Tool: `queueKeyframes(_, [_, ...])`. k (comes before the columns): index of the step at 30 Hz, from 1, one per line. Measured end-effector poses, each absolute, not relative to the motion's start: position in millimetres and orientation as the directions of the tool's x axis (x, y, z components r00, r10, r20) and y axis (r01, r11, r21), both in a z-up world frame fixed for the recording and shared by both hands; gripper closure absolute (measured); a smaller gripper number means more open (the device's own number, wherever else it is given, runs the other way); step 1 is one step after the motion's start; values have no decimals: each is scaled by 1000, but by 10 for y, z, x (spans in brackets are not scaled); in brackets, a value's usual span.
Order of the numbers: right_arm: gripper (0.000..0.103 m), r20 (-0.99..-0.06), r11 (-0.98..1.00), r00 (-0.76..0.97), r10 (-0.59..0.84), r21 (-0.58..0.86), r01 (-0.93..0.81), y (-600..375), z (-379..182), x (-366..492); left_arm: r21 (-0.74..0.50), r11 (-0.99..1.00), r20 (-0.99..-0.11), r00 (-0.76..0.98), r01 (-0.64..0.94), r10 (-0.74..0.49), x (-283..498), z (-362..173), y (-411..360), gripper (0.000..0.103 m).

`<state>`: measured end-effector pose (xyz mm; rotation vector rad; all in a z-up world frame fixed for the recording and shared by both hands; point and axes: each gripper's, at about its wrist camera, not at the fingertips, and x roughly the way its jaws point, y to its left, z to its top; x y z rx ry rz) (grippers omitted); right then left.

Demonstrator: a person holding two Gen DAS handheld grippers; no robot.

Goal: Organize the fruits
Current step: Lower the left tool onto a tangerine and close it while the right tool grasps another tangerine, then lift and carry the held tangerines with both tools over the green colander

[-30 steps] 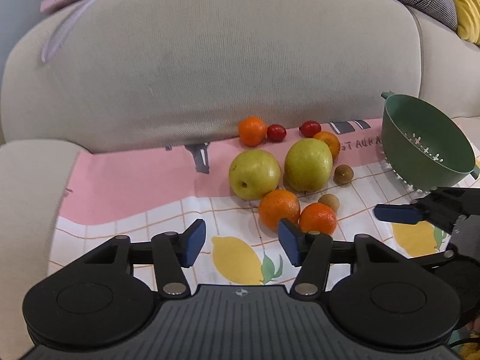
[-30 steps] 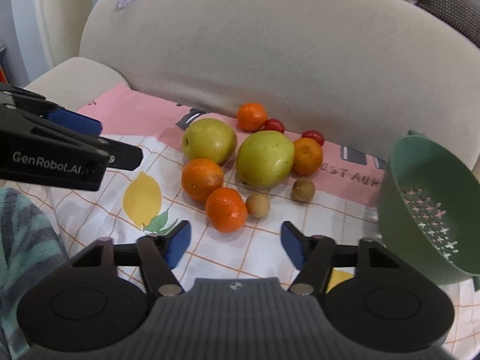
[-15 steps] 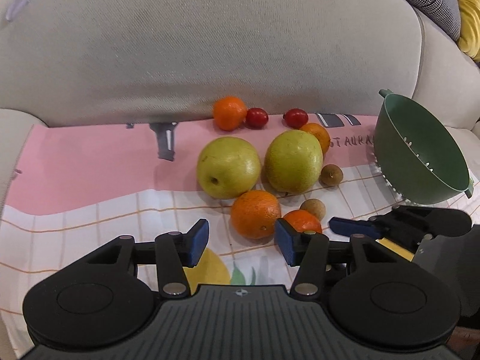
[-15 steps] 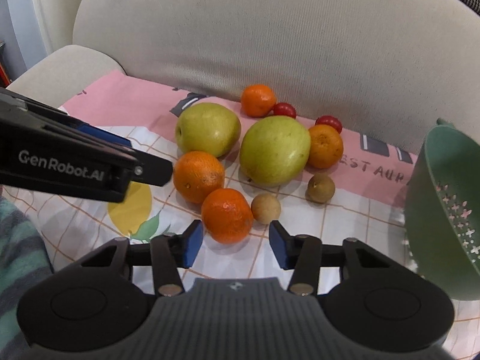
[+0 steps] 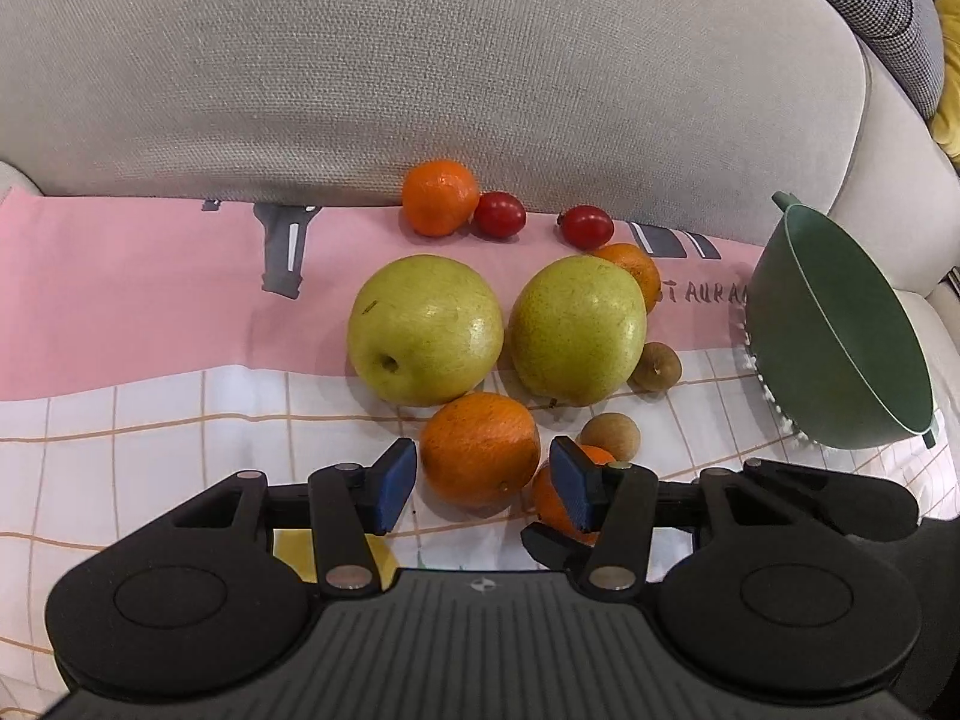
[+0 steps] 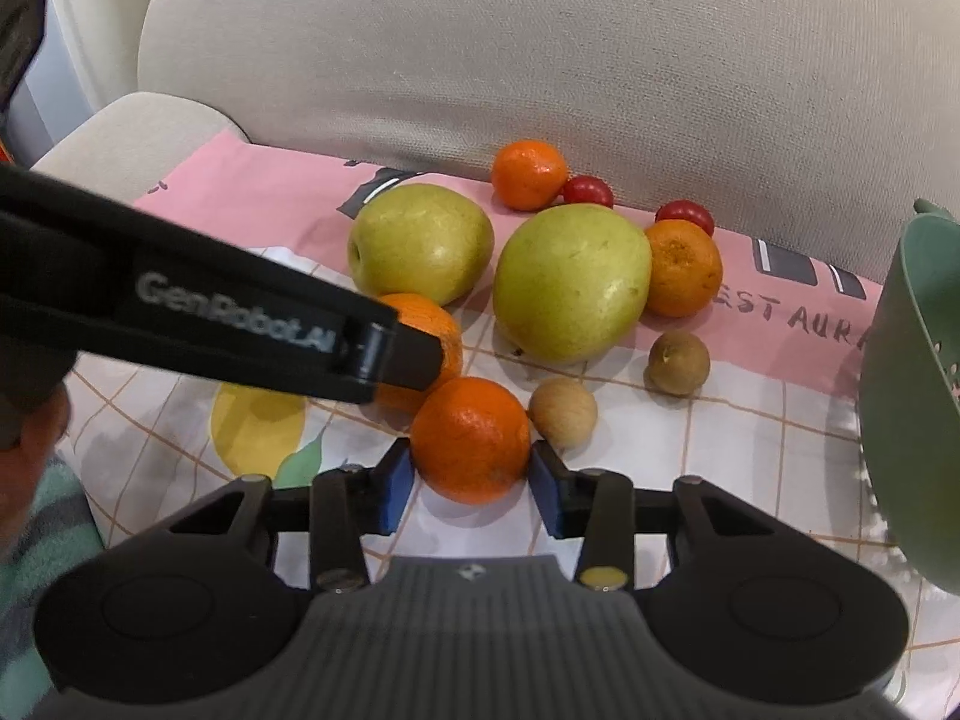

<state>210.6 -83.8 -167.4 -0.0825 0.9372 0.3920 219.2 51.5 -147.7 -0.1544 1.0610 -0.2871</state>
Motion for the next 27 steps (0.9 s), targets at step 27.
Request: queueKeyframes(27, [66,-802,944,550,234,51,-326,-1189,-1484,1804,-198,971,-856,459,133,-238,1881,-1286,456,51])
